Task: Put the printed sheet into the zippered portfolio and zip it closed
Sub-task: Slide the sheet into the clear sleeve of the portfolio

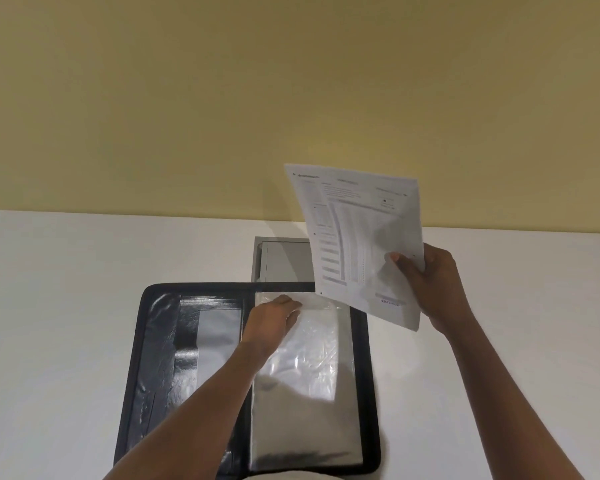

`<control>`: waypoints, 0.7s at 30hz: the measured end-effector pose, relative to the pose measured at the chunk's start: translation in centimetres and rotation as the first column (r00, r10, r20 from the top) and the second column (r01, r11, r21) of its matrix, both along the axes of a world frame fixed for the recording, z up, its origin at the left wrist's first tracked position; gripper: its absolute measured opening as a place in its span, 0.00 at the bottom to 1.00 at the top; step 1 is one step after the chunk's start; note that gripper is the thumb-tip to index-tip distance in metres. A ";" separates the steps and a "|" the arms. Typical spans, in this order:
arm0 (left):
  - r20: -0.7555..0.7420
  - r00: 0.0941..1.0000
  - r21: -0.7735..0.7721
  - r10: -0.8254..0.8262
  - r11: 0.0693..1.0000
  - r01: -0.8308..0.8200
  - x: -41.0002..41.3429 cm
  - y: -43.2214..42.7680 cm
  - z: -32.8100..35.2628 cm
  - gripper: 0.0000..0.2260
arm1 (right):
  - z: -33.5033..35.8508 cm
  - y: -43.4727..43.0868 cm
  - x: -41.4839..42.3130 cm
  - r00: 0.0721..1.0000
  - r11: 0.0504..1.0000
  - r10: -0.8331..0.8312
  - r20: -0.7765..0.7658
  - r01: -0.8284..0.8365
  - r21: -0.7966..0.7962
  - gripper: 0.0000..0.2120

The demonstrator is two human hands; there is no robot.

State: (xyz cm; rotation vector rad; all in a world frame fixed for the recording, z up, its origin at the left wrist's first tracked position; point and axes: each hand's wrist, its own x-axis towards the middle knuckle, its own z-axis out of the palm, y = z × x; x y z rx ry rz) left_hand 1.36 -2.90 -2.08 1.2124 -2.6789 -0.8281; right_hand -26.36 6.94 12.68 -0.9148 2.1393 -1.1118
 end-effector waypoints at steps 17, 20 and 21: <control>-0.122 0.992 -0.078 0.005 0.997 -0.015 0.4 1.6 -1.9 0.13 | 1.5 -6.9 3.7 0.908 0.944 0.328 -0.262 -0.320 0.073 0.09; -0.077 0.996 -0.026 0.052 0.998 -0.054 0.6 1.8 -2.3 0.10 | 1.7 -7.1 3.9 0.903 0.943 0.332 -0.272 -0.322 0.083 0.09; -0.079 0.994 0.014 0.069 0.998 -0.069 0.8 2.0 -2.4 0.10 | 1.8 -7.1 3.9 0.901 0.942 0.335 -0.275 -0.324 0.086 0.10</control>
